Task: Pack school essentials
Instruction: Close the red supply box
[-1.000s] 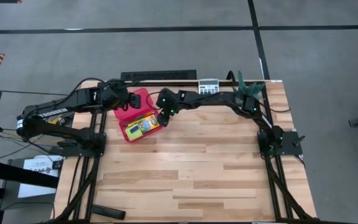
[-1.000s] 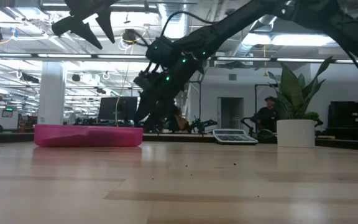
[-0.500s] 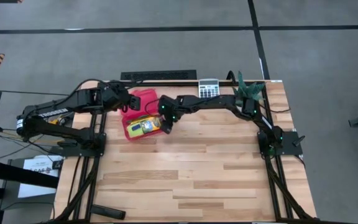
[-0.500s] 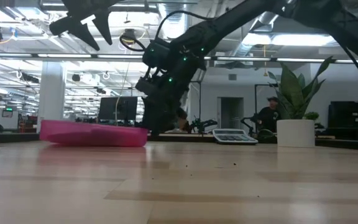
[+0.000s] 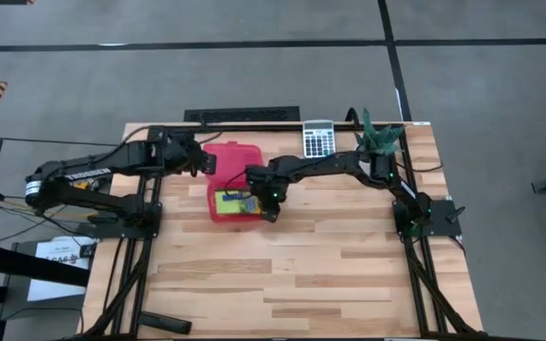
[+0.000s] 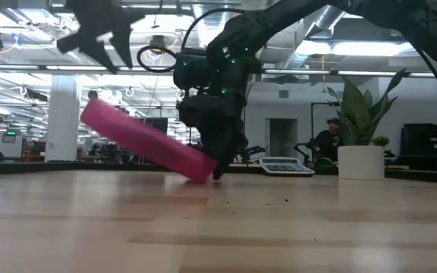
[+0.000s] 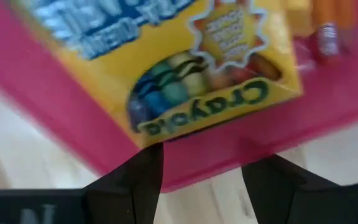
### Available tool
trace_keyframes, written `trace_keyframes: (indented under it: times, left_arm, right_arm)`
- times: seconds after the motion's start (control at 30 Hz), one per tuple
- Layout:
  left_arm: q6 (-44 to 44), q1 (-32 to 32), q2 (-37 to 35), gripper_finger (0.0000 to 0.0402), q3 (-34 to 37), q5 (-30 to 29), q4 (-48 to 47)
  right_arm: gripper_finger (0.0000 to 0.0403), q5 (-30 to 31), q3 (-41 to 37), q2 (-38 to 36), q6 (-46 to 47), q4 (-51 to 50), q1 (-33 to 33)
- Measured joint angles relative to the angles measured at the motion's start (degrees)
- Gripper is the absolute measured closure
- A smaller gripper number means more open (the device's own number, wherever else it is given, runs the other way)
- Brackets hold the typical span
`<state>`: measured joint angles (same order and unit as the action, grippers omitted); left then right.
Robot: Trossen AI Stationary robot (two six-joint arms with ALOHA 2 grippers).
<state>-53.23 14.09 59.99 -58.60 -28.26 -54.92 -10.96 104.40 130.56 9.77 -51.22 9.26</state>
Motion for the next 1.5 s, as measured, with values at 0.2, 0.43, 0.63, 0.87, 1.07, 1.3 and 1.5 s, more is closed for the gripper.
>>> trace_keyframes:
  times: [0.2,0.43,0.63,0.87,1.07,1.3,1.5]
  left_arm:
    - [-3.7,-0.2,0.0,0.0215,9.1,5.2,8.6]
    - [-10.5,-1.9,-0.3,0.0224,14.9,8.8,10.5]
    - [-18.5,-8.9,-2.7,0.0257,16.7,13.0,11.6]
    - [-31.3,-19.6,1.2,0.0333,16.7,6.9,10.7]
    - [-36.8,-23.3,8.1,0.0394,16.7,7.3,10.9]
    - [-38.7,-24.5,15.1,0.0400,16.7,11.2,12.6]
    - [-35.8,-24.9,19.5,0.0401,16.6,11.6,15.1]
  right_arm:
    - [0.0187,1.3,0.4,-2.7,0.1,1.8,0.7]
    - [0.0185,0.7,0.3,-7.3,0.6,4.5,2.4]
    - [0.0187,2.0,0.3,-10.7,0.8,8.7,9.6]
    - [0.0211,2.0,0.4,-5.4,2.4,15.4,17.4]
    - [0.0263,4.6,5.7,-0.7,2.6,12.5,18.0]
    - [0.0323,5.4,11.6,-0.6,-1.7,8.6,18.6]
    - [0.0369,8.3,17.3,-0.8,-12.9,4.8,20.9]
